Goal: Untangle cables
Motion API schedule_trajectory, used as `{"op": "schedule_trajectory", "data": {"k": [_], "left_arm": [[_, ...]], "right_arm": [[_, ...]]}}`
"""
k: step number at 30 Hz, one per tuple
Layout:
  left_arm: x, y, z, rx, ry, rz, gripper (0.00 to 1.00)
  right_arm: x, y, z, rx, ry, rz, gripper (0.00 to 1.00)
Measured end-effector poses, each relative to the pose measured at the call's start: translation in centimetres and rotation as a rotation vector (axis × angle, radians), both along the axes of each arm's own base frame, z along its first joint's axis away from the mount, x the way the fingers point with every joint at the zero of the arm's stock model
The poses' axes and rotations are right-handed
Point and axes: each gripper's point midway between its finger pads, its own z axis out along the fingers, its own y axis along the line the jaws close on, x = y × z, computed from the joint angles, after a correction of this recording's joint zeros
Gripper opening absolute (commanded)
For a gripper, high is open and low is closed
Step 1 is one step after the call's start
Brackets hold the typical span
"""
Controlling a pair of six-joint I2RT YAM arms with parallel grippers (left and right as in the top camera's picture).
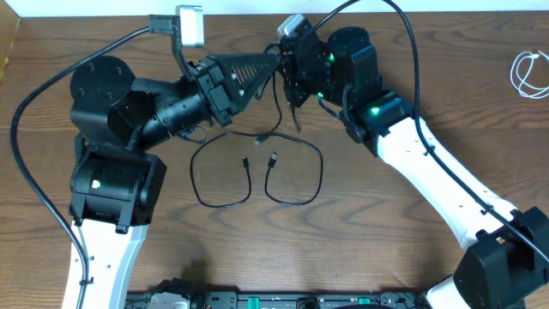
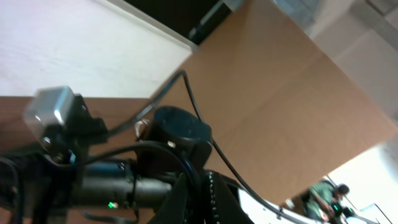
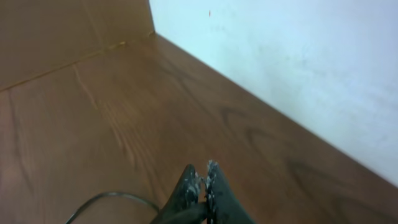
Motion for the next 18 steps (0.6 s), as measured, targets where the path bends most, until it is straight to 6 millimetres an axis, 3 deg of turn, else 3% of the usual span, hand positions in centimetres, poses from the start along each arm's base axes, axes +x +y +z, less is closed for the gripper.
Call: {"op": "schedule_trajectory", "data": {"k": [4, 7, 8, 9, 10, 12, 14, 18], "left_arm": [[1.3, 0.8, -0.8, 0.024, 0.014, 0.089, 0.09], [2.5, 1.8, -2.4, 0.063, 0.061, 0.180, 0.17], [2.9, 2.2, -2.9, 0.078, 0.079, 0.211, 0.32], [3.4, 2.8, -3.7, 0.095, 0.106, 0.256, 0.40], [3.8, 3.5, -4.6, 0.119, 0.136, 0.308, 0.56], [4.5, 4.5, -5.9, 0.151, 0.177, 0.380, 0.75], [4.9, 5.3, -7.1, 0.182, 0.220, 0.433, 0.80], [5.6, 6.0, -8.6, 0.219, 0.263, 0.479, 0.81]], "right_arm": [[-0.7, -0.8, -2.2, -0.027, 0.122, -0.004, 0.01], [-1.0, -2.8, -4.3, -0.053, 0.240, -0.022, 0.01], [-1.0, -3.6, -5.0, -0.062, 0.276, -0.032, 0.01], [-0.9, -4.2, -5.3, -0.065, 0.297, -0.042, 0.01], [-0.8, -5.5, -6.0, -0.072, 0.340, -0.062, 0.01], [-0.7, -7.5, -6.7, -0.074, 0.399, -0.102, 0.01], [-0.6, -9.5, -6.9, -0.071, 0.442, -0.144, 0.01], [-0.4, -14.2, -5.1, -0.022, 0.474, -0.252, 0.01]]}}
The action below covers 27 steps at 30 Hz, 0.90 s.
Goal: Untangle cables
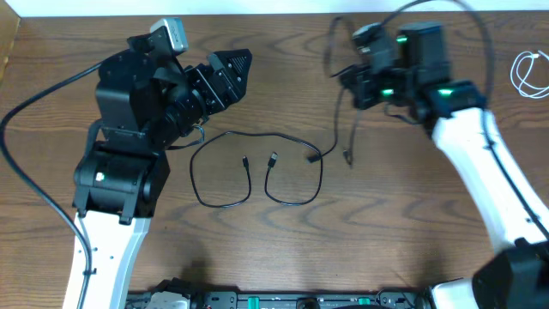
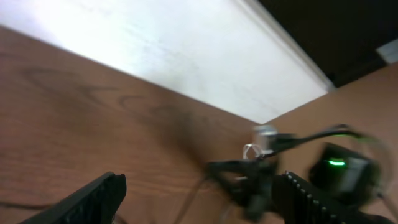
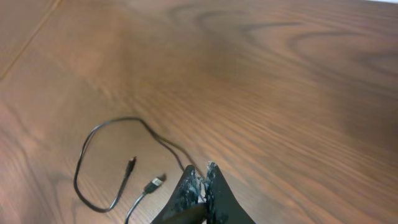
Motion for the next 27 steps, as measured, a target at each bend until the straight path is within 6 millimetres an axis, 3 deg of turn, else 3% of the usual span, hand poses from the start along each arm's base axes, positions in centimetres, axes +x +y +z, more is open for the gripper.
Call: {"op": "schedule_trajectory", "data": {"k": [4, 7, 9, 14, 21, 27], "left_arm": [[0.8, 0.2, -1.4, 0.017, 0.042, 0.021, 0.81], [0.9, 0.2, -1.9, 0.022, 0.060, 0.023, 0.81], [0.9, 0.2, -2.1, 0.023, 0.065, 0.024, 0.81], [0.8, 0.3, -2.4, 0.026, 0.079, 0.024, 0.81], [0.7, 0.3, -2.6, 0.028, 0.088, 0.024, 0.81], [0.7, 0.3, -2.6, 0.029, 0.091, 0.024, 0.81]], "right_arm": [[0.0, -6.8, 2.2, 0.021, 0.008, -0.169, 0.01], [-0.3, -11.9, 2.3, 0.010, 0.037, -0.302, 0.01], [-0.1, -16.6, 2.3, -0.012, 0.038, -0.425, 0.01], [-0.8, -26.1, 1.6, -0.101, 0.042, -0.677, 0.01], [-4.4, -39.8, 0.9, -0.232, 0.070, -1.151, 0.01], [-4.6, -48.3, -1.6, -0.226, 0.036, -1.383, 0.01]]}}
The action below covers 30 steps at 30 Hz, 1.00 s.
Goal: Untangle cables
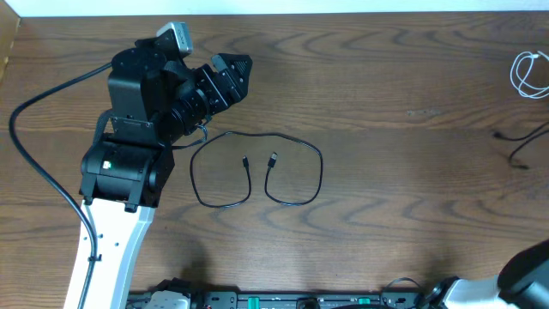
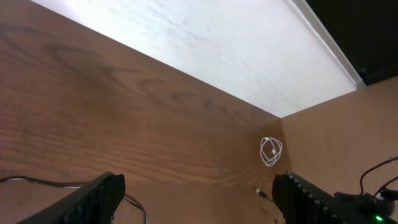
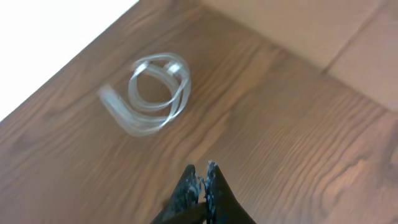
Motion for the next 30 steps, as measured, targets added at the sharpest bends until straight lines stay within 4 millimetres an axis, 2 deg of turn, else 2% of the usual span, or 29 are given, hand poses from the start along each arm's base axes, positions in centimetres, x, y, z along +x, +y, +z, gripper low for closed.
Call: {"op": "schedule_trajectory", "data": {"k": [3, 7, 8, 9, 10, 16, 20, 23, 26, 30], "left_arm": [[0.0, 0.0, 0.0, 0.000, 0.000, 0.000, 0.81], [0.1, 0.0, -0.1, 0.000, 0.002, 0.000, 0.81], [0.1, 0.0, -0.2, 0.001, 0.006, 0.000, 0.81], [0.1, 0.0, -0.4, 0.003, 0.012, -0.001, 0.81], [0.1, 0.0, -0.6, 0.004, 0.021, -0.001, 0.81], [0.3, -0.1, -1.0, 0.006, 0.033, 0.000, 0.81], [0.3, -0.1, -1.0, 0.007, 0.032, -0.001, 0.81], [0.3, -0.1, -1.0, 0.007, 0.034, 0.000, 0.81], [0.3, -0.1, -1.0, 0.007, 0.035, -0.001, 0.81], [0.3, -0.1, -1.2, 0.014, 0.037, -0.003, 0.80]], "right_arm": [[0.7, -3.6, -2.2, -0.018, -0.025, -0.059, 0.01], [1.2, -6.1, -4.9, -0.033, -0.019, -0.105, 0.02], [1.3, -6.5, -5.8, -0.031, -0.010, -0.114, 0.15], [1.3, -6.8, -6.5, -0.028, -0.003, -0.123, 0.64], [1.3, -7.1, -7.2, -0.025, 0.004, -0.133, 0.99], [0.7, -7.5, -8.0, -0.011, 0.020, -0.148, 0.99], [-0.9, -6.1, -10.4, 0.101, 0.093, -0.186, 0.99], [-1.4, -5.5, -11.0, 0.150, 0.097, -0.213, 0.99], [-0.8, -4.8, -11.1, 0.196, 0.066, -0.188, 0.99], [1.5, -2.2, -10.9, 0.316, -0.020, -0.051, 0.99]]}}
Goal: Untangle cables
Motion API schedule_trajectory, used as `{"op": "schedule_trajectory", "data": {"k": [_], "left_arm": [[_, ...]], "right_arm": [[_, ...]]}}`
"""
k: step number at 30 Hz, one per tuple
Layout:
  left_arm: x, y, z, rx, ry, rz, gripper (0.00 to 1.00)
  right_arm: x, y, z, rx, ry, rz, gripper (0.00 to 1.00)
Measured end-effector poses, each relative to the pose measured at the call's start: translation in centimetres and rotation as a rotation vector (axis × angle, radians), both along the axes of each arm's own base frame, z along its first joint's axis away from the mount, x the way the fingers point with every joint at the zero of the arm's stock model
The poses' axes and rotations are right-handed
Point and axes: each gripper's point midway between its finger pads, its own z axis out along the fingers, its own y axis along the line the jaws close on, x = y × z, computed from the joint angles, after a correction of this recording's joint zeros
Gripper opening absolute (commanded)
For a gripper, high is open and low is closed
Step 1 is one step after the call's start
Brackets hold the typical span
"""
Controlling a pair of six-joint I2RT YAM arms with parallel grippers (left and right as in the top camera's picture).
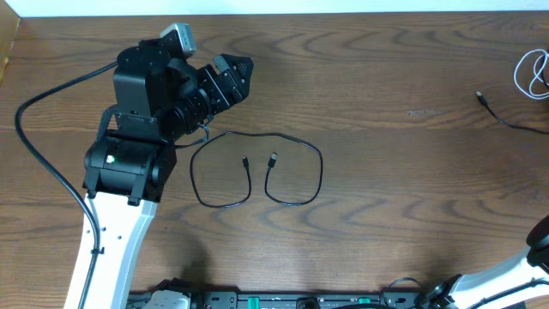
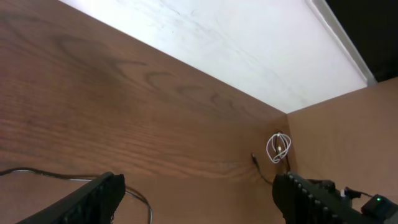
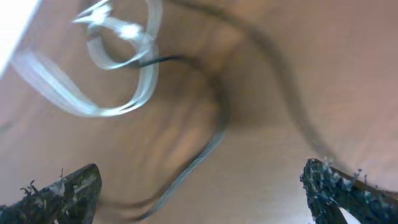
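Note:
One black cable (image 1: 257,167) lies in two loops at the table's middle, both plugs inside the loops. A second black cable (image 1: 506,118) lies at the far right edge, its plug (image 1: 480,96) pointing left. In the right wrist view that cable (image 3: 205,149) runs over the wood under my right gripper (image 3: 199,193), whose fingers stand wide open and empty. My left gripper (image 1: 238,73) hangs open and empty above the back left of the looped cable; its fingers (image 2: 93,199) frame bare wood.
A coiled white cable (image 1: 539,73) lies at the far right edge, also visible as a coil (image 3: 118,62) just beyond the right gripper and as a small coil (image 2: 278,147) far off. A cardboard wall stands on the right. The left arm's body (image 1: 137,112) overhangs the table's left.
My right gripper was shut on the second black cable next to the white coil; now it is wide open and the cable lies on the table there. The left arm has barely moved.
Both grippers were together at the back middle, the right one shut on a black cable hanging over the loops. Then the left stood open at the left while the right held its cable further right. Later the right was beside the white coil, and now the cable lies there.

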Motion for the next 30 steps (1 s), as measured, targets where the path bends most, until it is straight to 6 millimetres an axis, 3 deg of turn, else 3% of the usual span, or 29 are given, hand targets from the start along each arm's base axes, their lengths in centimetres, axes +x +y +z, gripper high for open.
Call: {"op": "schedule_trajectory", "data": {"k": [4, 7, 11, 12, 14, 19, 22, 23, 27, 30], "left_arm": [[-0.3, 0.1, -0.6, 0.052, 0.000, -0.028, 0.81], [-0.7, 0.1, -1.5, 0.104, 0.010, -0.058, 0.81], [-1.1, 0.3, -4.1, 0.186, 0.079, -0.104, 0.81], [-1.2, 0.4, -4.8, 0.198, 0.105, -0.107, 0.81], [-1.3, 1.2, -7.2, 0.235, 0.193, -0.104, 0.81], [-1.7, 3.8, -11.3, 0.297, 0.360, -0.079, 0.80], [-2.2, 5.2, -12.8, 0.323, 0.428, -0.074, 0.80], [-2.4, 5.6, -13.2, 0.331, 0.447, -0.075, 0.79], [-3.3, 6.1, -14.6, 0.358, 0.514, -0.102, 0.76], [-3.3, 6.5, -15.7, 0.386, 0.551, -0.110, 0.76]], "right_arm": [[3.0, 4.0, 1.2, 0.100, -0.129, 0.195, 0.99], [6.1, 8.9, 2.8, 0.142, -0.235, 0.409, 0.99], [9.2, 18.7, 3.9, 0.211, -0.293, 0.707, 0.99], [9.4, 20.0, 3.9, 0.222, -0.294, 0.741, 0.99], [9.9, 25.4, 3.7, 0.262, -0.278, 0.869, 0.99], [8.6, 35.4, 2.6, 0.321, -0.196, 1.109, 0.99], [7.2, 40.2, 1.8, 0.343, -0.127, 1.210, 0.88], [6.3, 42.3, 1.3, 0.343, -0.087, 1.253, 0.76], [4.2, 47.5, -0.1, 0.313, 0.029, 1.337, 0.66], [2.4, 51.3, -1.3, 0.260, 0.126, 1.367, 0.64]]}}
